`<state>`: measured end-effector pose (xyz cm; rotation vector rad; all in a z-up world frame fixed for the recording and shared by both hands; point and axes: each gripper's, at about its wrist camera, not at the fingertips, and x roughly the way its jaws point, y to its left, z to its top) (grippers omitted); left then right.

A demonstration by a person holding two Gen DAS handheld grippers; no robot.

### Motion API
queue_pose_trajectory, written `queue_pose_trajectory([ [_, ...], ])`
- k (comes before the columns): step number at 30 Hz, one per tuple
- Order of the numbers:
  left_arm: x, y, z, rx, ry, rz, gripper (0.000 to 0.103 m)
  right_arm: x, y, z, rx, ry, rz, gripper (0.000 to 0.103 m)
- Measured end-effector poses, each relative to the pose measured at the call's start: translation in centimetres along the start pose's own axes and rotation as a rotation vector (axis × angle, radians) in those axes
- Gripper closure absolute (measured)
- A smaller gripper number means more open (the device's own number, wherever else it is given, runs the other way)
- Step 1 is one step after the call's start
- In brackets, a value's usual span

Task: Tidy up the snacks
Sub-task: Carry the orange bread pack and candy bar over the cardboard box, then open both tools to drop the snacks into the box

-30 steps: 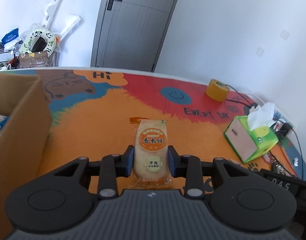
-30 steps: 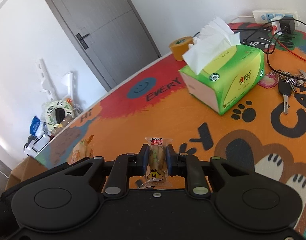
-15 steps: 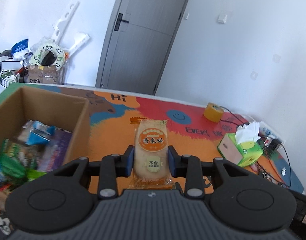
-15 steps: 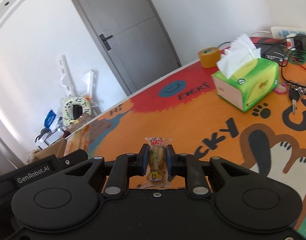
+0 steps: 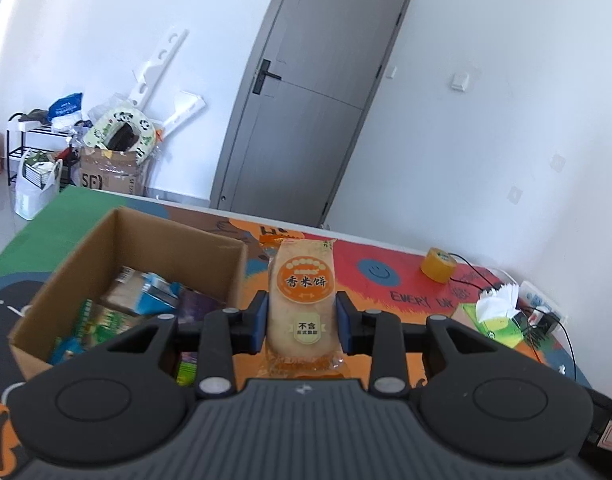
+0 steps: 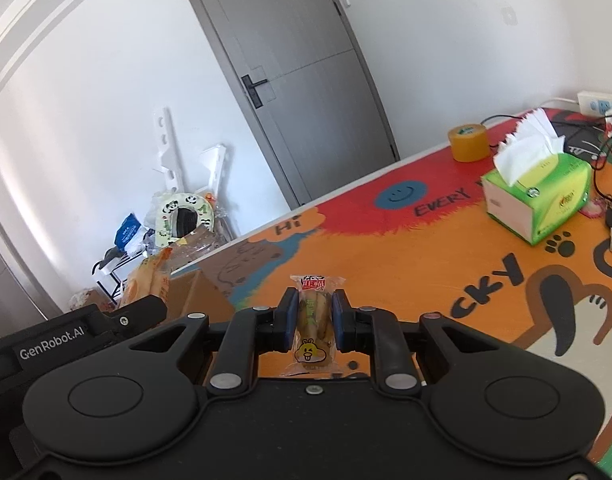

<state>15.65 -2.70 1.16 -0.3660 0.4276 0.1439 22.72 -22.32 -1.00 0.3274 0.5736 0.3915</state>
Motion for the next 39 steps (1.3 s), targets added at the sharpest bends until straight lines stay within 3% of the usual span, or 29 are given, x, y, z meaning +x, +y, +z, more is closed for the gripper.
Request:
queue_pose_trajectory([
  [17, -2.8, 7.1, 1.7, -0.067, -0.044, 0.102, 0.07, 1.2, 6.1, -1.1, -0.07, 0.038, 0.115, 0.083],
  [30, -0.3, 11.7, 2.5, -0.122, -0.011, 0.145, 0.07, 3.6, 10.0, -1.4, -0.117, 0.08, 0.172, 0.083],
  [35, 1.1, 12.4, 2.7, -0.124, 0.03, 0.116, 0.069, 5.0, 11.1, -1.2, -0.12, 0.099, 0.181, 0.083],
  [39, 1.8, 13.2, 3.3, -0.126, 0.03, 0.166, 0.062, 6.1, 11.8, -0.9, -0.118, 0.114, 0.187, 0.083],
])
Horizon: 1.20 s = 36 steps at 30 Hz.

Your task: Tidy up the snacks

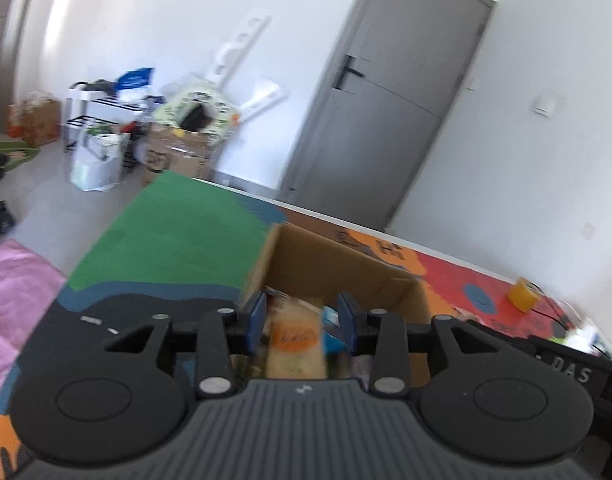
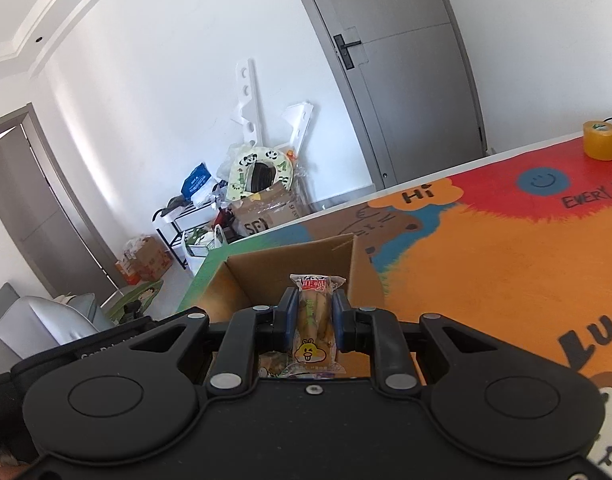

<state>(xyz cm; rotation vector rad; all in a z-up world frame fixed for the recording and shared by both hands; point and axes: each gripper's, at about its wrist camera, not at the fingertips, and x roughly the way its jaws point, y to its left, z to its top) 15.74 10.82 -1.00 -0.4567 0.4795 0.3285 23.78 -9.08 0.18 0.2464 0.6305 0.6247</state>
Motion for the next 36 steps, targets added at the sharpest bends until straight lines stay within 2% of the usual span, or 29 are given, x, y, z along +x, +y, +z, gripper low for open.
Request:
queue_pose_trajectory([
  [1, 0.0, 0.3, 0.2, -0.01, -0.006, 0.0, 0.059, 0.3, 0.2, 0.2, -0.003, 0.0, 0.002, 0.083],
  [9, -0.8, 1.5, 0.6, -0.034, -0.026, 0.014, 0.05, 1.5, 1.3, 0.7, -0.012, 0.02, 0.024, 0.083],
  [12, -0.9, 1.5, 0.6, -0.031, -0.026, 0.013, 0.045, 1.6, 1.6, 0.9, -0.011, 0.017, 0.028, 0.077],
  [14, -0.8, 1.6, 0.7, -0.029, -0.02, 0.01, 0.044, 1.3, 1.5, 1.0, -0.005, 0.012, 0.016, 0.07],
  [17, -0.8, 1.5, 0.7, -0.034, -0.018, 0.018, 0.039, 0.8, 1.3, 0.7, -0.002, 0.009, 0.001, 0.068],
  [22, -1.6, 1.0, 0.1, -0.03, -0.029, 0.006, 0.023, -0.4, 0.9, 0.1, -0.008, 0.011, -0.03, 0.063],
  [28, -1.7, -0.2, -0.9, 0.026, 0.007, -0.011, 0.018, -1.8, -0.6, -0.7, 0.011, 0.009, -0.061, 0.057],
  [30, -1.8, -0.7, -1.0, 0.041, 0.02, 0.003, 0.016, -2.4, -1.3, -0.9, 0.03, 0.007, -0.066, 0.057],
  [36, -2.8, -1.8, -1.6, 0.053, 0.024, 0.019, 0.011, -4.5, -2.9, -1.2, 0.034, 0.0, -0.074, 0.048],
])
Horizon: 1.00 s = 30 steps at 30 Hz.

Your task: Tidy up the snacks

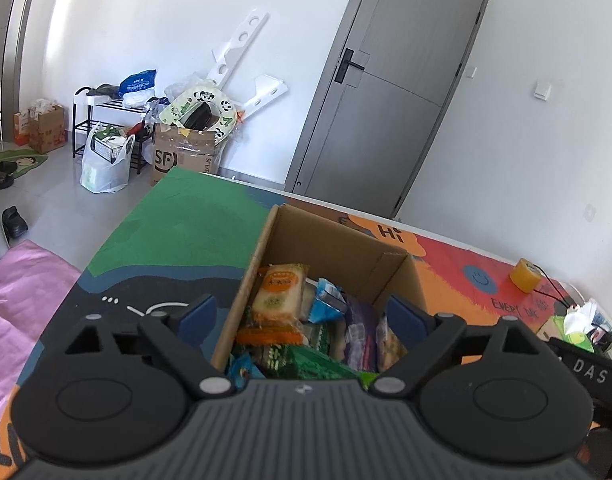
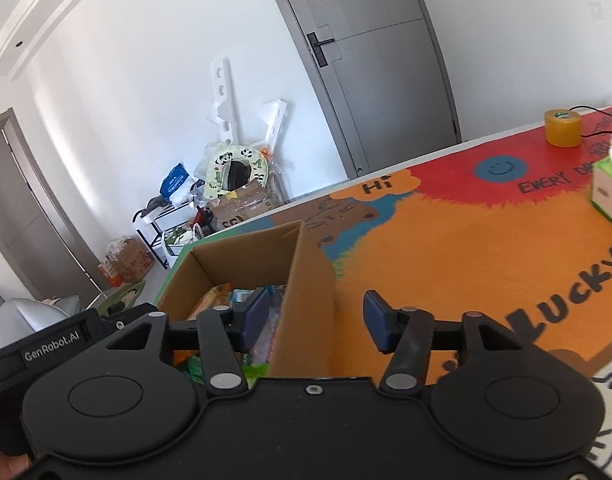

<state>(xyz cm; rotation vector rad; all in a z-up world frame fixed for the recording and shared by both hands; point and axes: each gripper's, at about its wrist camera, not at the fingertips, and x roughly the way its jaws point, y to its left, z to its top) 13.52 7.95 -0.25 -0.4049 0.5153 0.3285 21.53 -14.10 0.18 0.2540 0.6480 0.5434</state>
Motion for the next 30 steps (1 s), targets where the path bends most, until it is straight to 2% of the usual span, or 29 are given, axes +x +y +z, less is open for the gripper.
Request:
queue_pose_trajectory([
  [4, -1.2, -0.9, -0.6, 0.017, -0.004, 0.0, 0.009, -1.5, -1.0, 0.0, 0.004, -0.012, 0.004, 0.042],
  [6, -1.8, -1.5, -0.8, 0.034, -0.006, -0.001, 0.007, -2.4, -1.3, 0.0, 0.004, -0.024, 0.005, 0.035],
  [8, -2.6, -2.0, -0.8, 0.045, -0.007, -0.008, 0.006, -3.2, -1.7, 0.1, 0.004, -0.042, -0.003, 0.02],
  [11, -3.8, -2.9, -0.9, 0.066, -0.022, -0.01, 0.002, -4.6, -2.3, 0.0, 0.006, -0.067, -0.01, 0.005],
  [13, -4.4, -3.5, -1.1, 0.085, -0.025, -0.025, 0.001, -5.5, -2.7, -0.1, 0.006, -0.077, -0.01, 0.0],
  [20, -5.7, -4.1, -2.1, 0.097, 0.009, -0.047, 0.0, -8.6, -4.1, -0.5, 0.006, -0.091, -0.032, 0.0],
  [30, -8.3, -4.1, -2.8, 0.126, 0.005, -0.052, 0.0, -13.1, -4.4, -0.5, -0.016, -0.124, -0.026, 0.0],
])
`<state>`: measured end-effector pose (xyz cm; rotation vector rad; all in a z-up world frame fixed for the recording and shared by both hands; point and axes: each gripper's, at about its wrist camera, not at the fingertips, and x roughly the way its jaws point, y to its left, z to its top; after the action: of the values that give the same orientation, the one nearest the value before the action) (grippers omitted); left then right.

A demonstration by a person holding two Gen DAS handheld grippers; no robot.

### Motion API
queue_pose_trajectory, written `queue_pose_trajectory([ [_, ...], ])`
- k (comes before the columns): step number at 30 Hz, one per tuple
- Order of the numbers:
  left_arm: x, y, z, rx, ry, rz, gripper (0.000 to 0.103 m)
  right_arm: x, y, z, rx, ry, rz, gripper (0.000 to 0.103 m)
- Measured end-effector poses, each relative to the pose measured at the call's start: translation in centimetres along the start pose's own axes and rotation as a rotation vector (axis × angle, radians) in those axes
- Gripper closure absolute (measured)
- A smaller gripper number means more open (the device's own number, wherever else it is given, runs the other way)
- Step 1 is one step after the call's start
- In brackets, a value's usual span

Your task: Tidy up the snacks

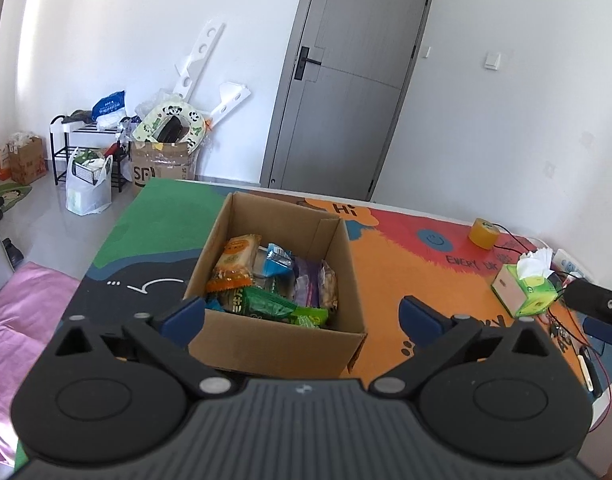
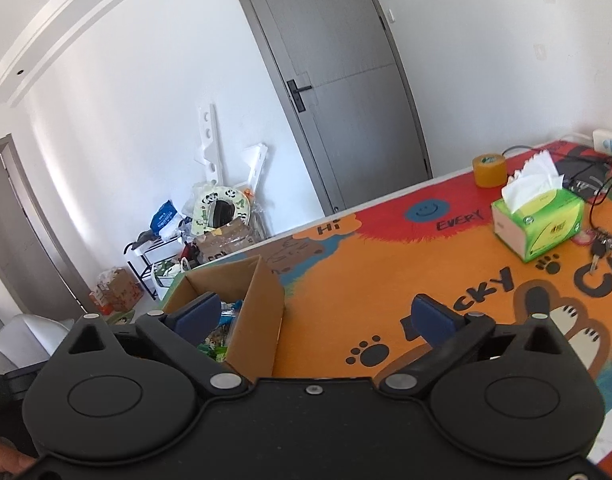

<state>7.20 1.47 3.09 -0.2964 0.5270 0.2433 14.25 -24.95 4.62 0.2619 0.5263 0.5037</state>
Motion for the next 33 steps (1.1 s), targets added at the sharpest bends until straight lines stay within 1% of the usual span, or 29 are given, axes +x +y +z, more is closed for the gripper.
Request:
queue_pose_trajectory([
  [6, -2.3, -0.3, -0.8, 0.041, -0.015, -0.025, 0.0, -1.8, 0.0, -1.1, -0.025, 0.01, -0.006, 0.0],
  [10, -3.4, -1.0, -1.6, 0.123, -0.024, -0.058, 0.0, -2.6, -0.1, -1.5, -0.012, 0.038, 0.026, 0.0],
  [13, -4.1, -1.0, -1.9, 0.133, -0.032, -0.06, 0.0, -3.4, 0.1, -1.9, -0.026, 0.019, -0.001, 0.0],
  [17, -4.6, -0.7, -1.8, 0.135, -0.045, -0.04, 0.0, -3.8, 0.4, -2.2, -0.049, 0.031, 0.013, 0.0],
  [19, -4.8, -0.5, -1.9, 0.139, -0.049, -0.038, 0.0, -3.7, 0.5, -2.4, -0.075, 0.044, 0.005, 0.0],
  [22, -4.8, -0.3, -2.2, 0.171, -0.043, -0.024, 0.0, -3.5, 0.7, -2.6, -0.086, 0.061, 0.012, 0.0],
  [25, -4.5, 0.1, -2.4, 0.162, -0.025, -0.008, 0.0, -3.5, 1.0, -2.8, -0.105, 0.067, 0.003, 0.0],
  [28, -4.3, 0.4, -2.4, 0.159, -0.015, 0.013, 0.0, -3.4, 1.5, -3.1, -0.124, 0.083, 0.023, 0.0],
  [33, -4.6, 0.5, -2.4, 0.164, -0.029, 0.035, 0.0, -3.4, 1.9, -3.4, -0.126, 0.096, 0.051, 0.0],
])
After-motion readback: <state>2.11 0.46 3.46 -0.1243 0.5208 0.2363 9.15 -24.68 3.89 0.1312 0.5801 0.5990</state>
